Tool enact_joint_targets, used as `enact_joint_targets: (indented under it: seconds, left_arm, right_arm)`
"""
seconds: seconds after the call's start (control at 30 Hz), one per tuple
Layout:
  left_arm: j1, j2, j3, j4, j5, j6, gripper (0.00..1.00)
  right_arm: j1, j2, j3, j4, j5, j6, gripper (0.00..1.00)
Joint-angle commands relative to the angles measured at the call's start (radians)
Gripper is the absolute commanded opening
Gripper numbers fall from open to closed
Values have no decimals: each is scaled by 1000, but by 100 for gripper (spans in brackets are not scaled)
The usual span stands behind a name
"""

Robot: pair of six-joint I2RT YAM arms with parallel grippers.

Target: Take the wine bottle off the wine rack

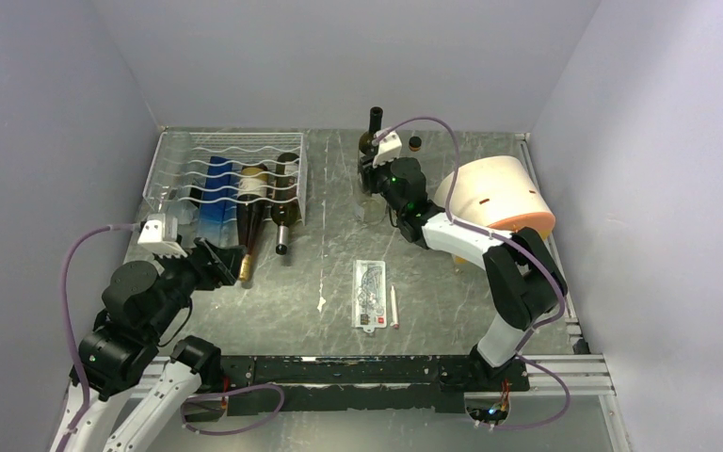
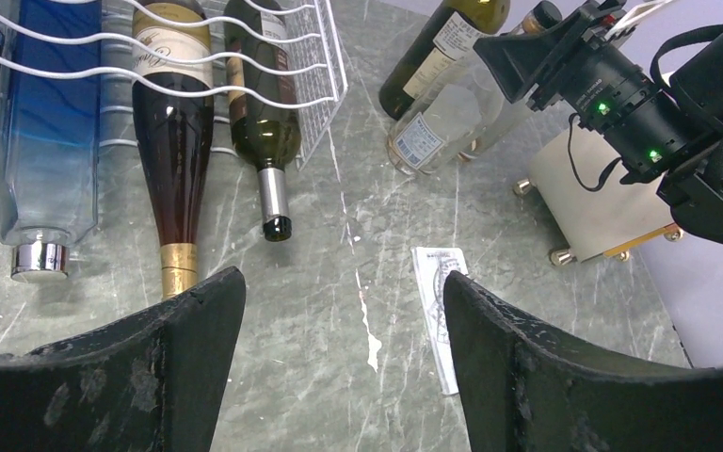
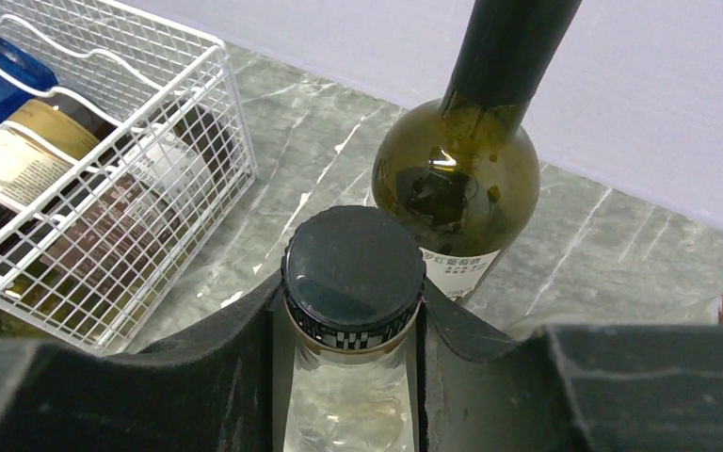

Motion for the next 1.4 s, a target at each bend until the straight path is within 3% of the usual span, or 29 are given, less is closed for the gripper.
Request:
enact_joint_targets:
  seconds: [0.0,0.17,0.3,0.5,0.67,0.87,1.0,1.17,1.37]
  left_arm:
    - [-2,8,-10,43,-14,9,80]
    - [-2,5,-11,43,-17,7,80]
    - [-2,10,-10,44,-14,9,81]
    - [-2,31,-12,45,-10,7,82]
    - [2,69,-10,44,-4,9,85]
    - [2,158,10,30,-44,7,93]
    - [2,251,35,27,-79,46,97]
    - [2,395,173,-30,-420,74,97]
    - [30,549,218,214,-678,317,96]
  right_arm:
    - [-4,-49,62,73,10,-3,48]
    - [-4,-96,49,26,-44,-11,73]
    - [-2,-147,50,-46,-73,-11,84]
    - [0,-317,0,-193,-230,32,88]
    - [0,-493,-207,-202,-465,43,92]
    - [2,-682,-366,-246,-571,87,95]
    - [4,-785,-423,-265,-558,100,97]
    - [6,-812,-416,-304,-542,71,97]
    - [6,-834,-430,-297,-517,71,98]
